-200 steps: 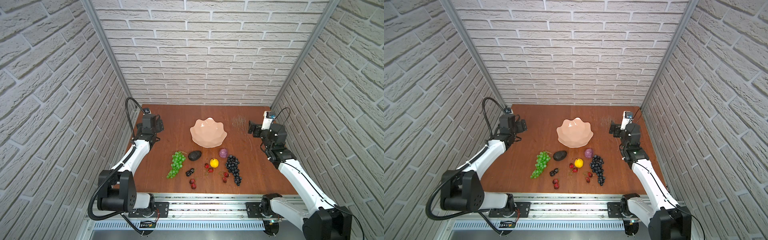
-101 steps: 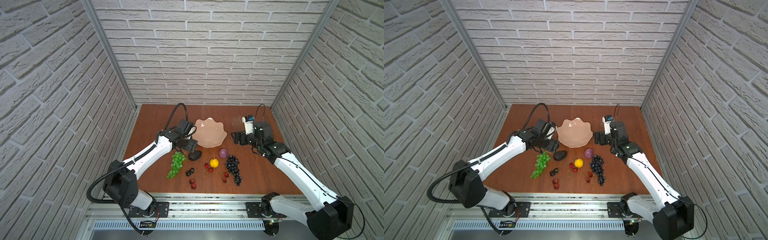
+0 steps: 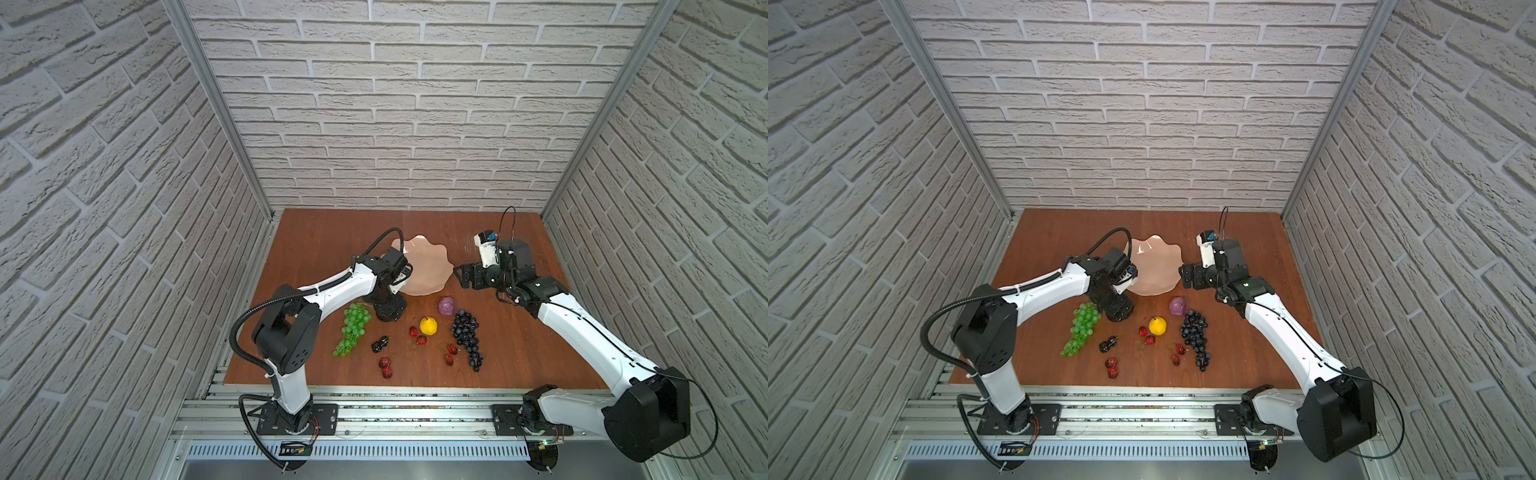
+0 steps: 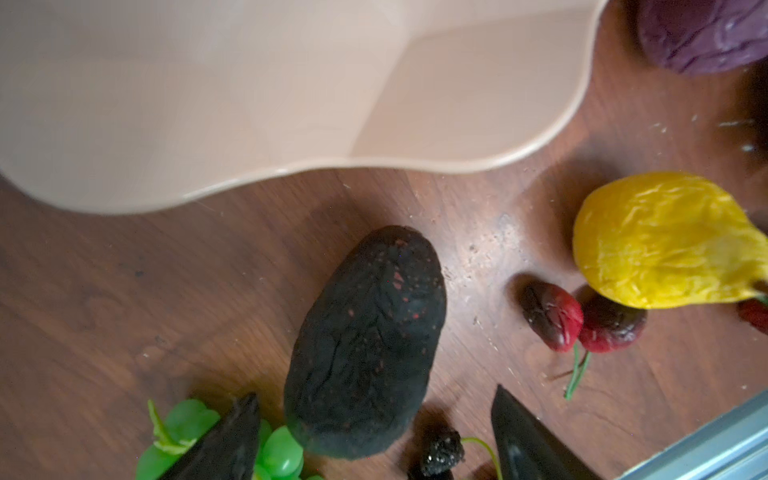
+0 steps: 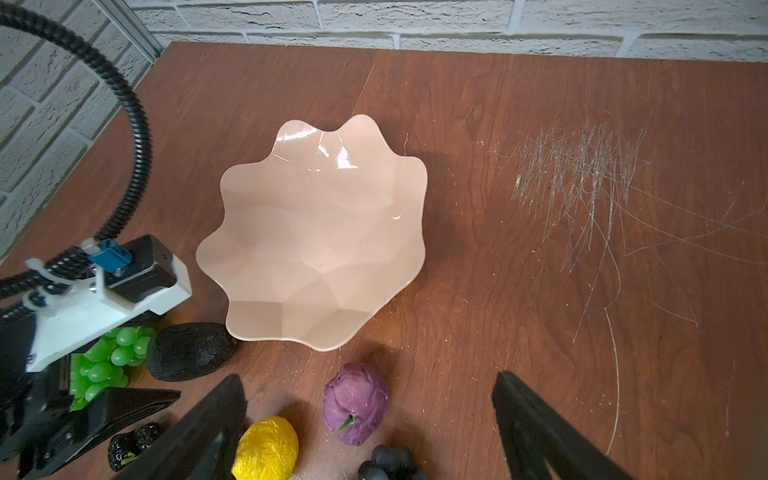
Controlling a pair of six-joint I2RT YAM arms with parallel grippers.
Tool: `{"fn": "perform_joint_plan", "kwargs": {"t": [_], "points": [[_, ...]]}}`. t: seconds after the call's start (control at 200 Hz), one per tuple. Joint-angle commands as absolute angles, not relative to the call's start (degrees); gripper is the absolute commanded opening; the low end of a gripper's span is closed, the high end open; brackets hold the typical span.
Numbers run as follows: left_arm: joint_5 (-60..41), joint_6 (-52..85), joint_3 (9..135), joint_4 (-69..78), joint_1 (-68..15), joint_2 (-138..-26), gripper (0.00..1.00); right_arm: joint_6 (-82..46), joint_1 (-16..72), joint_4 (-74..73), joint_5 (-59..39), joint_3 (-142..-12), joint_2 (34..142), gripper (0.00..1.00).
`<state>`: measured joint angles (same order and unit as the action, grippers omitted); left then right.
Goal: Place and organize the fake fruits in the fruit bowl
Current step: 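Grasp the dark avocado with the left gripper while the right arm nears the bowl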
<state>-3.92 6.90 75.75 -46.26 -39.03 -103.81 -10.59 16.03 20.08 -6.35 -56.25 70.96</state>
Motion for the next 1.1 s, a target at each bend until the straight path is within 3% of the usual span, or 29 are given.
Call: {"fn": "perform_joint_plan", "kwargs": {"t": [0.0,0.355,0.525,0.83,1.095], "points": [[-3.4,4.7,76.8,-45.9,-39.2,-105.8,0.84,-10.9,16.3,17.8,-7.0,-56.5,71.4,0.93],[-1.6,5.6,72.7,-39.5,-39.2,-106.6,0.75,-11.6,16.3,17.7,-8.3,-56.6,72.6,0.91],[-1.0,6.4,71.9,-38.9,-38.9,-107.0,0.66,-11.7,16.3,17.9,-8.6,-56.9,72.9,0.89],[-1.0,7.9,73.2,-40.4,-38.6,-104.5,0.38,-11.6,16.4,18.6,-9.1,-57.6,72.7,0.88],[-1.9,7.9,73.9,-43.7,-38.6,-101.6,0.33,-10.9,16.3,19.1,-8.7,-57.4,71.4,0.87]]}}
